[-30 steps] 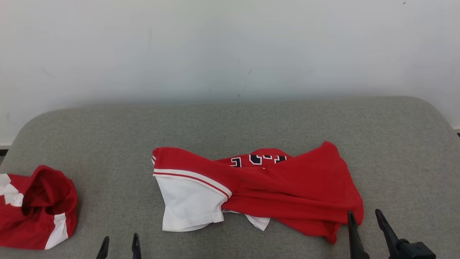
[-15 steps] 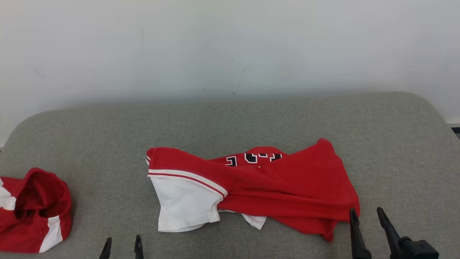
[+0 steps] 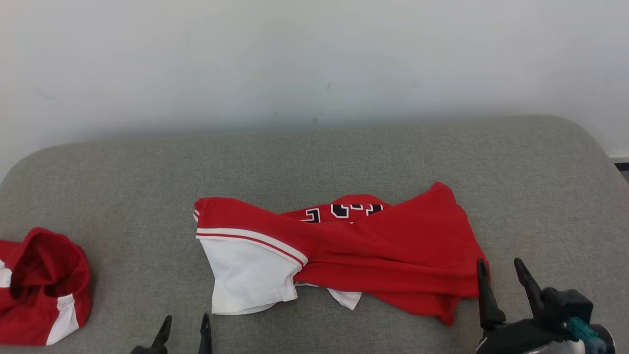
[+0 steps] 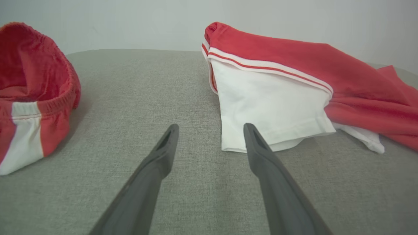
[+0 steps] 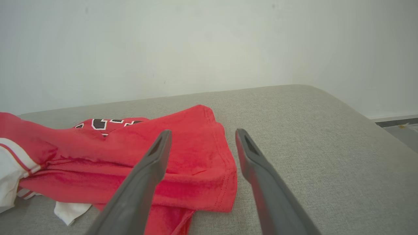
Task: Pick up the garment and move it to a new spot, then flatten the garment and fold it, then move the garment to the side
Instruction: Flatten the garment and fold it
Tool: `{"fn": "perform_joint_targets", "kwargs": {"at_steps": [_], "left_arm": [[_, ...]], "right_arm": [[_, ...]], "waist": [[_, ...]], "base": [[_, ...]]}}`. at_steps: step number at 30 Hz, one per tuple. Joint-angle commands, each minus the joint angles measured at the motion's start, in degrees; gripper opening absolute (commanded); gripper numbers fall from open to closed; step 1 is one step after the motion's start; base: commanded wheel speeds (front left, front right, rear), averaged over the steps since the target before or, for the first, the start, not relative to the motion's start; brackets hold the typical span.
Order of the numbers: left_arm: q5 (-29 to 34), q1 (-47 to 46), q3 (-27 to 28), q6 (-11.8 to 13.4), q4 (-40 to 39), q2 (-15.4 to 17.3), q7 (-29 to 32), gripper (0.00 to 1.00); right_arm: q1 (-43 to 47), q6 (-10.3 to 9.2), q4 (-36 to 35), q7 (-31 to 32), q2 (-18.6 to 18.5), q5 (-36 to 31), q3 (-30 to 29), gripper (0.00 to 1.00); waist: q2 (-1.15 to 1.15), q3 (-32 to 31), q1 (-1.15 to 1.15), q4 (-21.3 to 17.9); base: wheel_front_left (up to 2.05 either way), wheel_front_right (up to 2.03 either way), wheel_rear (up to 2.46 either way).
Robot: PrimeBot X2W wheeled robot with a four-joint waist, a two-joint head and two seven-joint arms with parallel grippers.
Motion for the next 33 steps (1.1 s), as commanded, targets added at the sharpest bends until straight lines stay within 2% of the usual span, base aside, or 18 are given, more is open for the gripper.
{"fn": "perform_joint_targets", "kwargs": {"at_steps": [1, 6, 8, 17, 24, 33], "left_arm": [[-0.6, -3.0, -0.5, -0.6, 2.4, -0.1, 2.1, 1.00], [-1.6, -9.3, -1.7, -1.2, 8.6, -0.2, 8.1, 1.00], [-2.2, -12.0, -1.6, -0.5, 11.4, -0.3, 10.2, 1.00], [-3.4, -18.7, -2.6, 0.7, 18.2, -0.7, 13.5, 1.00], [-4.3, -18.9, -4.5, 1.5, 19.1, -1.0, 16.7, 1.00], [-5.1, -16.7, -7.4, 1.9, 15.7, -1.2, 19.2, 1.00]], "right_arm": [[-1.8, 0.07, 0.4, 2.2, 0.1, -1.2, 0.1, 1.00], [-6.5, 0.07, 2.0, 6.9, 0.1, -3.5, -1.2, 1.00], [-8.7, 0.07, 3.6, 9.6, 0.1, -4.3, -1.5, 1.00], [-16.1, 0.07, 10.9, 18.5, 0.1, -7.7, -4.0, 1.00], [-19.2, 0.07, 16.5, 24.1, 0.1, -10.2, -6.3, 1.00], [-21.3, 0.07, 19.6, 25.4, 0.1, -12.6, -8.9, 1.00]], "waist": [[0.00, 0.9, 0.00, -0.2], [0.00, 3.1, 0.00, -0.7], [0.00, 4.0, 0.00, -1.1], [0.00, 6.7, 0.00, -2.0], [0.00, 7.6, 0.00, -1.3], [0.00, 8.3, 0.00, -0.2]], "base": [[0.00, 0.00, 0.00], [0.00, 0.00, 0.00], [0.00, 0.00, 0.00], [0.00, 0.00, 0.00], [0.00, 0.00, 0.00], [0.00, 0.00, 0.00]]}}
